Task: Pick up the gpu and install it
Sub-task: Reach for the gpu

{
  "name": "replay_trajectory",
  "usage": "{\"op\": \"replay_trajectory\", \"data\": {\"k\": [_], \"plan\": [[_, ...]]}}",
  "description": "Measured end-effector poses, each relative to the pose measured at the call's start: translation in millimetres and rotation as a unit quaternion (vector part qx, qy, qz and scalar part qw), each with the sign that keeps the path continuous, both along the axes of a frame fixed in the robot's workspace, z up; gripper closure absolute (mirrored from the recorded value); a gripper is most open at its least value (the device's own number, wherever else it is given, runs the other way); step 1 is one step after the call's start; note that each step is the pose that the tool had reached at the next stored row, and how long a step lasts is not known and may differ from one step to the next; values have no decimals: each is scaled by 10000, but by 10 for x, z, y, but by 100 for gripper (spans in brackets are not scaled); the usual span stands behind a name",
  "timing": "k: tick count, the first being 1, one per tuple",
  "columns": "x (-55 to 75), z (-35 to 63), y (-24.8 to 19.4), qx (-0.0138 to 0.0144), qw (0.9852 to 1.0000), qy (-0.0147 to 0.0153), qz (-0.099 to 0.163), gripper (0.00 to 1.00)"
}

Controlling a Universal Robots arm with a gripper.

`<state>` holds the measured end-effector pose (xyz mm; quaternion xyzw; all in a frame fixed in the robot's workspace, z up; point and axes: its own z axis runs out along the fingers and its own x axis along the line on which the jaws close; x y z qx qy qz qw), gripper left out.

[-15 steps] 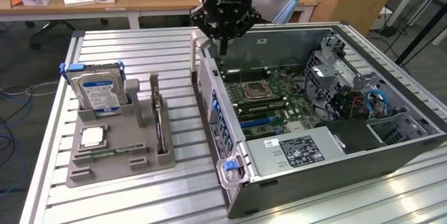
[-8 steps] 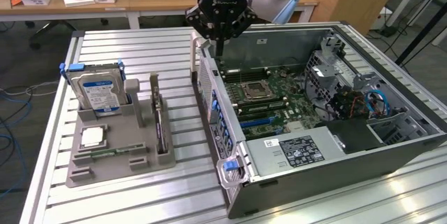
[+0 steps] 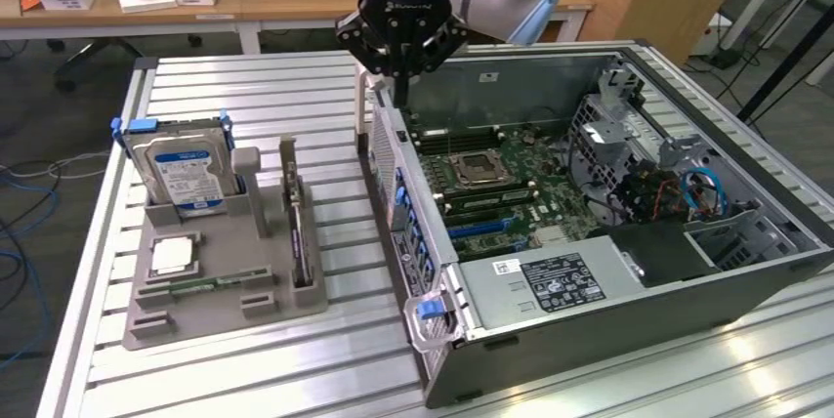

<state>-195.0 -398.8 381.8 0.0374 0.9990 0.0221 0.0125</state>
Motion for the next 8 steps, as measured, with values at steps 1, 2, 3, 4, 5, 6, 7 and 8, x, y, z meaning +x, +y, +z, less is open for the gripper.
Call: {"op": "replay_trajectory", "data": {"k": [1, 2, 3, 4, 5, 6, 7, 8], "plan": [[-12, -2, 0, 0, 10000, 0, 0, 89], [-25, -3, 0, 0, 10000, 0, 0, 89], [-40, -4, 0, 0, 10000, 0, 0, 89], [-56, -6, 0, 0, 10000, 0, 0, 89], [-70, -7, 0, 0, 10000, 0, 1, 89], [-86, -9, 0, 0, 10000, 0, 0, 89], [-99, -10, 0, 0, 10000, 0, 1, 89], [-112, -11, 0, 0, 10000, 0, 0, 89]]}}
